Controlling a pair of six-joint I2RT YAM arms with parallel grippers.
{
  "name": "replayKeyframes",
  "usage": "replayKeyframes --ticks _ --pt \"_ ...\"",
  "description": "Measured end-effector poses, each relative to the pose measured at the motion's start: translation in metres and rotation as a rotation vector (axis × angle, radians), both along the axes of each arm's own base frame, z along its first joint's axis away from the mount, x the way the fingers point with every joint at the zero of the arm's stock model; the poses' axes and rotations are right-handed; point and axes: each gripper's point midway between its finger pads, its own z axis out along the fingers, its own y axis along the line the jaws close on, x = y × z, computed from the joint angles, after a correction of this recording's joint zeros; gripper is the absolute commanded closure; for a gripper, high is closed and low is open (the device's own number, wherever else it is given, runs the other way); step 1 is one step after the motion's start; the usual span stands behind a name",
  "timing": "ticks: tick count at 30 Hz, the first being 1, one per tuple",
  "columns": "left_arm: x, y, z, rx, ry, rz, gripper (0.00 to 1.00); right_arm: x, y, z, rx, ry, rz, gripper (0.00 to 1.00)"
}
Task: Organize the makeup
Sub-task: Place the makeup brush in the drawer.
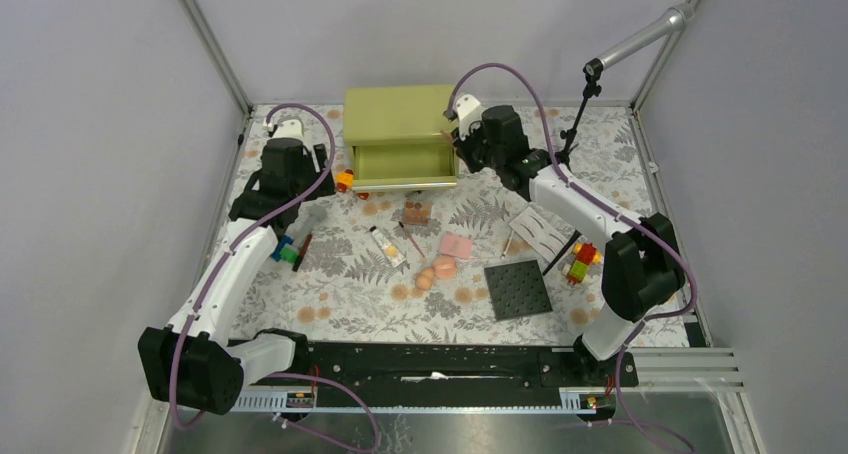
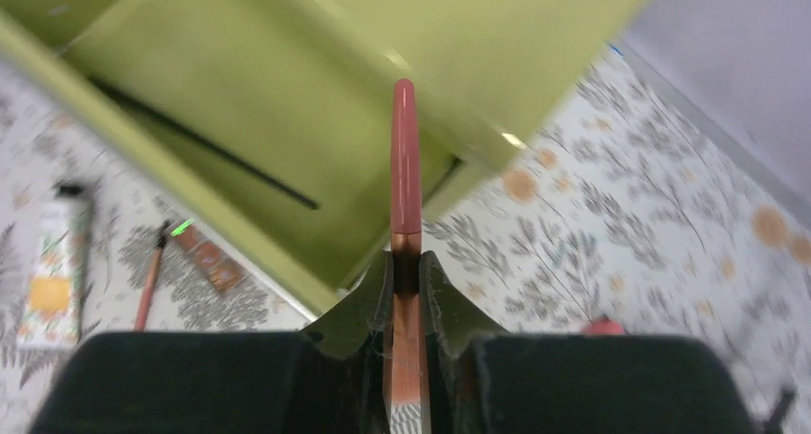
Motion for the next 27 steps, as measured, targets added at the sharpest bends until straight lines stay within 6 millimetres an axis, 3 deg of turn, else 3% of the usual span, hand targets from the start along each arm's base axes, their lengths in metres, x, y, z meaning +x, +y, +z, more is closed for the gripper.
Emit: replayKeyframes --ticks 3,8,13,15,22,25,27 --pt "0.0 0.0 0.0 0.0 0.0 0.001 0.27 -0.017 0.026 -0.005 -0.014 -0.047 0.184 0.99" --pt "0.0 0.0 0.0 -0.002 0.001 -0.002 0.27 -0.032 0.052 0.0 -0.018 -0.128 0.384 0.96" --pt "0.0 -0.001 0.0 -0.007 0.001 -0.006 0.27 -0.017 0.088 0.029 -0.048 -0.222 0.529 0.94" --pt "0.0 -0.001 0.0 -0.007 0.001 -0.006 0.27 -0.012 0.103 0.03 -0.072 -0.244 0.578 0.95" --pt "0.0 0.0 0.0 -0.009 0.001 -0.004 0.27 -0.017 0.129 -0.015 -0.18 -0.182 0.706 0.95" --pt "0.0 0.001 0.001 -0.01 -0.002 -0.001 0.27 -0.018 0.131 -0.031 -0.209 -0.156 0.727 0.84" --pt "0.0 0.002 0.002 -0.011 -0.005 0.001 0.27 -0.018 0.13 -0.037 -0.223 -0.149 0.73 0.64"
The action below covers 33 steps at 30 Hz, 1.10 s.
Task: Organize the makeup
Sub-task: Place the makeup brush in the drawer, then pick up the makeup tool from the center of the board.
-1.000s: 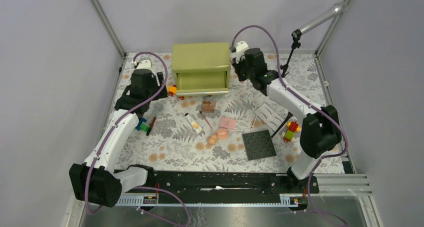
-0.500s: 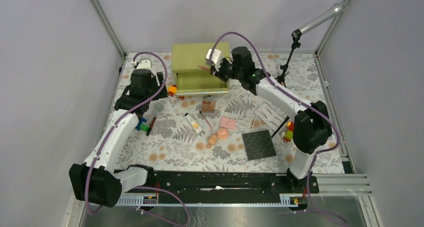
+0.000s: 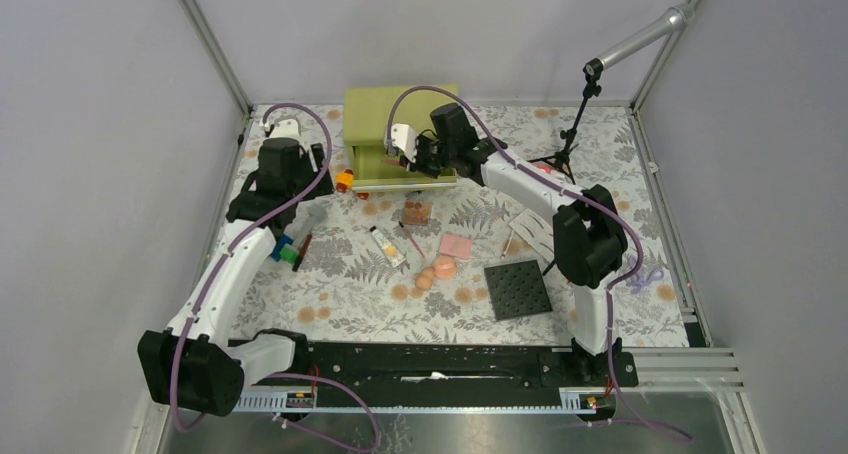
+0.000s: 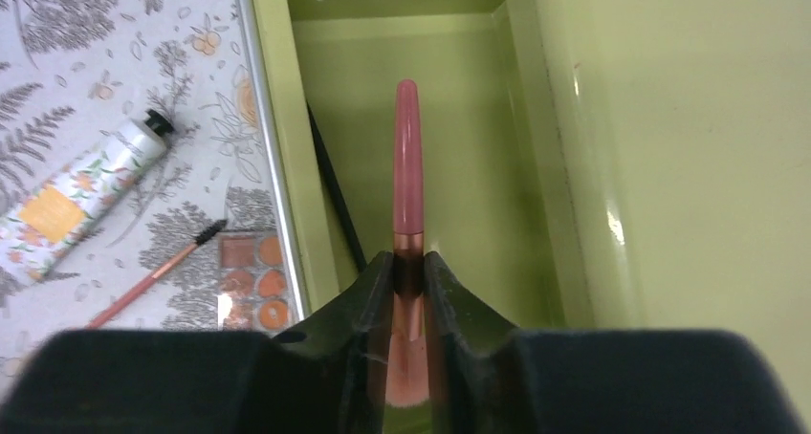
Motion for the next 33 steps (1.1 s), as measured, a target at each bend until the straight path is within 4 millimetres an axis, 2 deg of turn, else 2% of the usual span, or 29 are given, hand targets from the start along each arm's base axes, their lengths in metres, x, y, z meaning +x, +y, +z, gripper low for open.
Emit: replayKeyframes --ticks 3,13,17,23,26,29,33 --pt "-0.001 0.002 0.003 -0.002 -0.01 0.005 0.27 0.003 -0.001 -0.002 -0.012 -0.008 -0.005 0.53" --pt "-0.001 0.004 0.005 -0.006 -0.016 0.009 0.27 0.011 0.0 0.01 0.028 -0.046 -0.051 0.5" --pt "-0.001 0.004 0.005 -0.006 -0.017 0.01 0.27 0.013 -0.013 0.025 0.092 -0.043 -0.185 0.38" --pt "-0.002 0.003 0.008 -0.01 -0.024 0.006 0.26 0.023 -0.071 0.062 0.221 -0.07 -0.611 0.34" --pt "-0.002 0.003 0.008 -0.013 -0.024 0.002 0.25 0.025 -0.106 0.067 0.264 -0.062 -0.824 0.33" --pt "-0.002 0.002 0.008 -0.015 -0.025 -0.002 0.25 0.02 -0.138 0.051 0.276 -0.008 -0.991 0.33" --pt "-0.002 0.002 0.008 -0.015 -0.025 -0.002 0.25 0.005 -0.19 0.009 0.253 0.13 -1.209 0.33"
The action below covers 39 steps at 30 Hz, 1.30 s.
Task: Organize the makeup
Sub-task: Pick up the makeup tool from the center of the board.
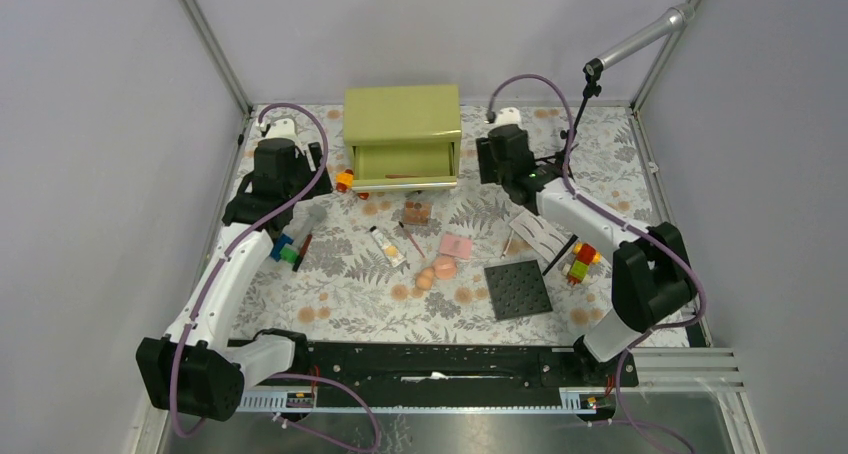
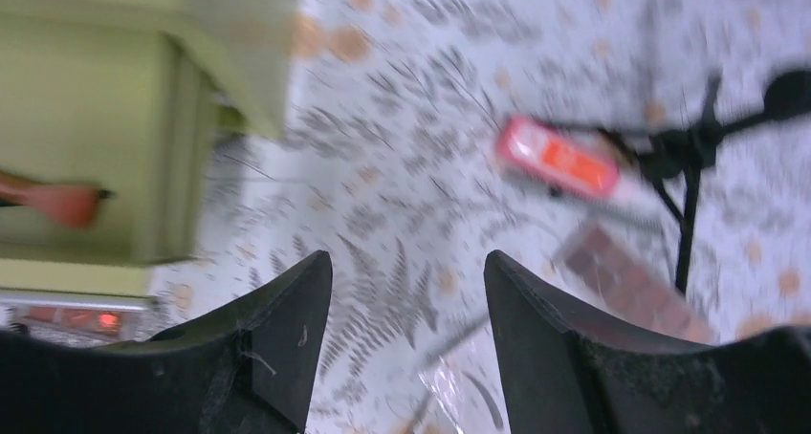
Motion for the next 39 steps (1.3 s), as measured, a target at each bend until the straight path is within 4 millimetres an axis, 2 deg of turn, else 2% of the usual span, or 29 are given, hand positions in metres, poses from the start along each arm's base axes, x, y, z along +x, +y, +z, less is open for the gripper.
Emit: replayKeyframes --ticks 5,7,11,17,21,27,33,36,39 --pt "0.0 0.0 0.0 0.0 0.0 -0.001 0.25 -0.024 -0.059 -0.033 0.061 0.162 -0.209 0.33" --pt "0.0 0.0 0.0 -0.001 0.0 -0.001 0.25 -0.034 -0.071 -0.04 0.069 0.212 -0.26 0.34" --pt "0.0 -0.001 0.0 -0.004 0.001 -0.007 0.25 -0.058 -0.071 -0.061 0.086 0.325 -0.275 0.39" --pt "0.0 -0.002 0.0 -0.005 0.001 -0.008 0.25 -0.102 -0.066 -0.104 0.122 0.511 -0.276 0.47" --pt "0.0 -0.002 -0.001 -0.006 0.003 -0.01 0.25 -0.118 -0.059 -0.118 0.175 0.58 -0.276 0.5" --pt "0.0 -0.002 -0.001 -0.006 0.003 -0.01 0.25 -0.127 -0.049 -0.131 0.229 0.635 -0.274 0.52" --pt "0.0 -0.002 -0.001 -0.006 0.003 -0.01 0.24 -0.127 -0.05 -0.149 0.209 0.672 -0.291 0.55" --pt "0.0 -0.003 -0.001 -0.008 0.003 -0.012 0.24 -0.129 -0.051 -0.157 0.19 0.689 -0.3 0.61" --pt "0.0 -0.003 -0.001 -0.008 0.003 -0.013 0.24 -0.127 -0.052 -0.161 0.168 0.685 -0.3 0.77"
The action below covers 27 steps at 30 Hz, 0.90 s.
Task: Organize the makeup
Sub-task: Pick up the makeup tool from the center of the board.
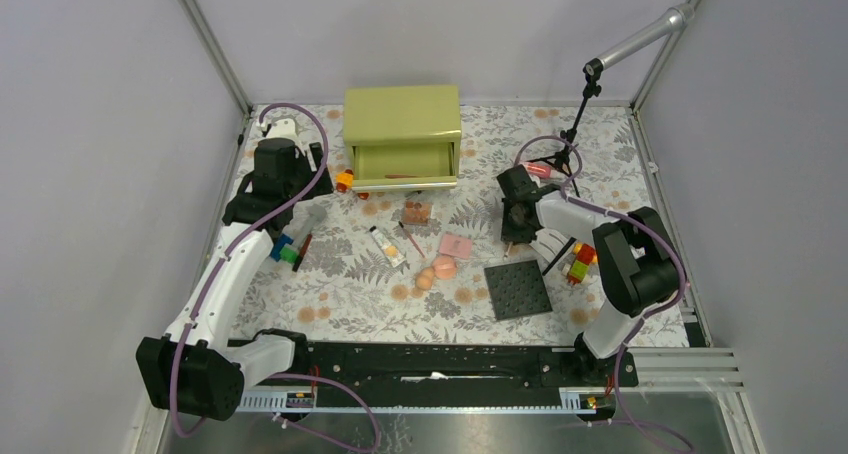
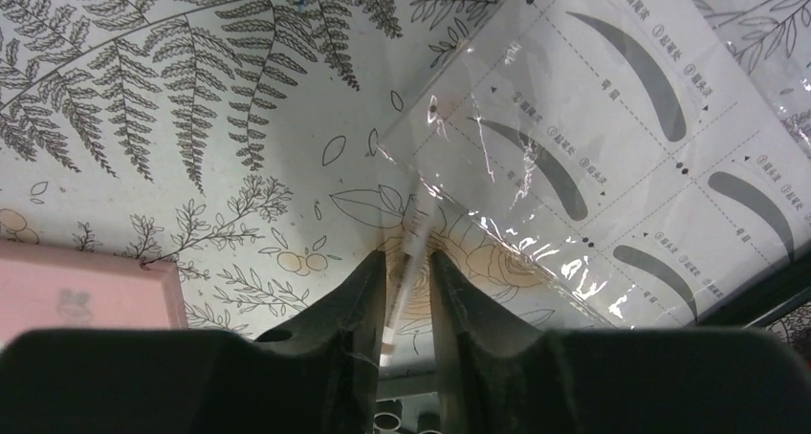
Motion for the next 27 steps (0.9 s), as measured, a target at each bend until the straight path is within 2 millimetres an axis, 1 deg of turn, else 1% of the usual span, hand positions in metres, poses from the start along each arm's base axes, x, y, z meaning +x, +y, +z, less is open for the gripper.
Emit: replayKeyframes --ticks 2,4,9,12,15,18,21,22,27 --pt "0.0 0.0 0.0 0.0 0.0 0.0 0.24 0.002 0.001 0.0 -0.009 -0.003 0.01 0.87" --pt "0.0 0.0 0.0 0.0 0.0 0.0 0.24 0.004 0.003 -0.001 -0.013 -0.005 0.023 0.93" --pt "0.0 0.001 0.0 0.0 0.0 0.002 0.24 0.008 0.012 0.001 0.012 -0.019 0.049 0.98" --pt "0.0 0.001 0.0 0.0 0.0 0.004 0.24 0.009 0.021 0.002 0.057 -0.038 0.078 1.0" --pt "0.0 0.002 0.0 0.0 0.0 0.005 0.24 0.005 0.027 0.011 0.106 -0.075 0.122 1.0" --pt "0.0 0.002 0.0 0.0 0.0 0.005 0.24 0.003 0.037 0.03 0.188 -0.169 0.185 1.0" --pt "0.0 0.002 0.0 0.0 -0.001 0.006 0.24 -0.001 0.046 0.057 0.278 -0.294 0.252 1.0" --pt "0.0 0.003 0.0 0.0 -0.001 0.008 0.24 -0.003 0.05 0.069 0.32 -0.356 0.284 1.0" --pt "0.001 0.003 0.001 0.0 -0.003 0.01 0.24 -0.014 0.061 0.115 0.441 -0.583 0.39 1.0"
